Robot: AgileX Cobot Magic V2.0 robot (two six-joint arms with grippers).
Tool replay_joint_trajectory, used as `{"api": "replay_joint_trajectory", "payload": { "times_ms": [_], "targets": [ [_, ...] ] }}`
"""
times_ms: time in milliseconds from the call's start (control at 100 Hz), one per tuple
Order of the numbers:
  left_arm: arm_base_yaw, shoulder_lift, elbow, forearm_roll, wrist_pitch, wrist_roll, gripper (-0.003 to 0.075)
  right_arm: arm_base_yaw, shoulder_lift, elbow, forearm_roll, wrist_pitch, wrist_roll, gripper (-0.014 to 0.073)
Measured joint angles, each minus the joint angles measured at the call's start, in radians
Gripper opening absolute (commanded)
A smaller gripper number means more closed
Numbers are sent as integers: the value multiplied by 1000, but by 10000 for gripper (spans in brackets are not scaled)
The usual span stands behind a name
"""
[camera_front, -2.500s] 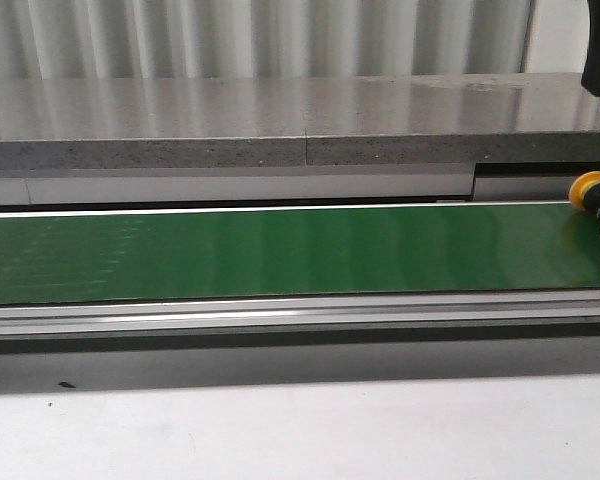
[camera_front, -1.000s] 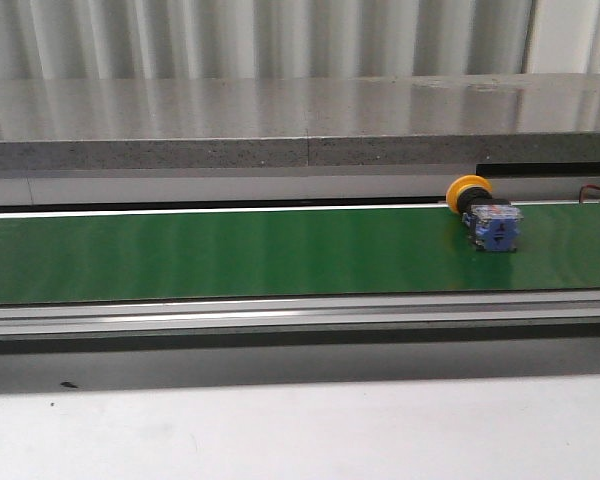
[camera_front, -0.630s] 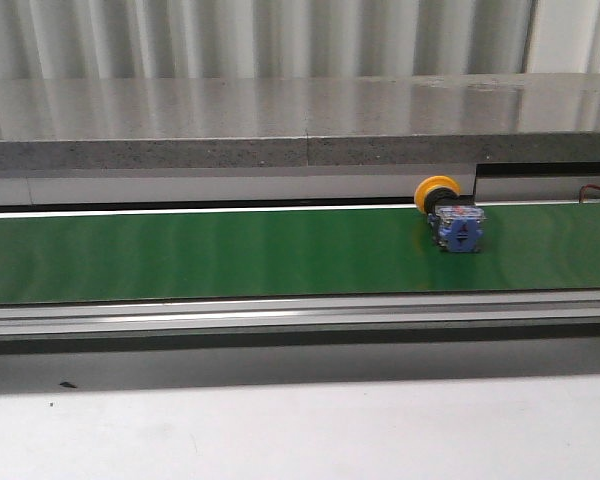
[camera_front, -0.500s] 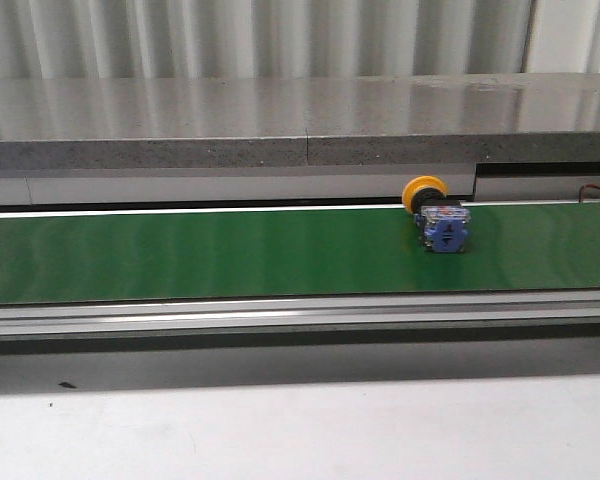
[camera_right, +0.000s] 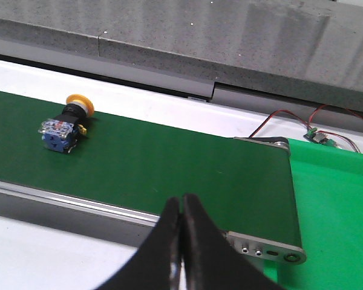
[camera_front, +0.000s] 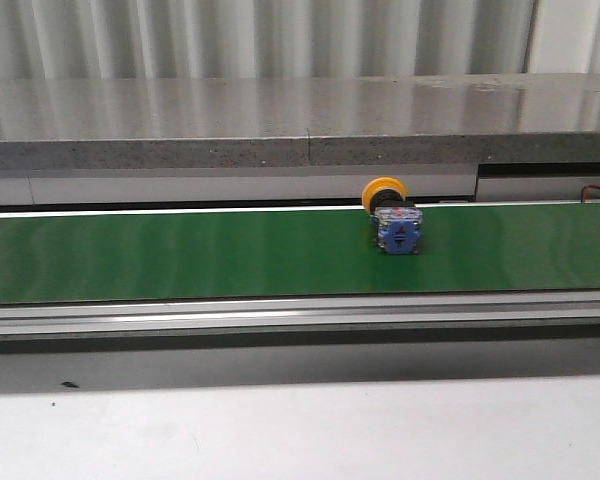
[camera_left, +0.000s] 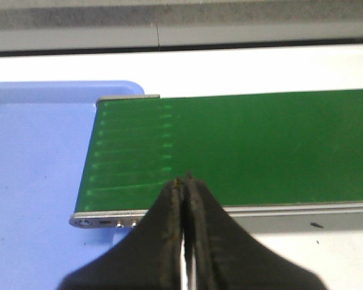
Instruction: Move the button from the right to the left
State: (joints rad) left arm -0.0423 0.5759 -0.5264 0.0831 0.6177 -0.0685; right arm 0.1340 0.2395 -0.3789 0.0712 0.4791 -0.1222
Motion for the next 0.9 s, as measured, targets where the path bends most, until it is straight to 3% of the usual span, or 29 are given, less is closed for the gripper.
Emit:
{"api": "replay_joint_trajectory", "payload": {
  "times_ms": [80, 150, 200, 210, 310, 650, 900],
  "targets": [
    [0, 94, -66, -5, 50, 0, 145, 0, 0, 0, 0, 0, 0, -68],
    [0, 171, -109, -21, 82, 0, 302, 0, 0, 0, 0, 0, 0, -68],
    [0, 218, -133, -40, 98, 0, 438, 0, 0, 0, 0, 0, 0, -68],
    [0, 231, -137, -43, 103, 0, 496, 0, 0, 0, 0, 0, 0, -68],
    [0, 312, -174, -89, 130, 0, 673, 0, 0, 0, 0, 0, 0, -68],
    [0, 485, -197, -114, 138, 0, 690, 0, -1, 0, 0, 0, 0, -68],
    [-29, 582, -277, -221, 169, -4, 689, 0, -1, 0, 0, 0, 0, -68]
  ]
}}
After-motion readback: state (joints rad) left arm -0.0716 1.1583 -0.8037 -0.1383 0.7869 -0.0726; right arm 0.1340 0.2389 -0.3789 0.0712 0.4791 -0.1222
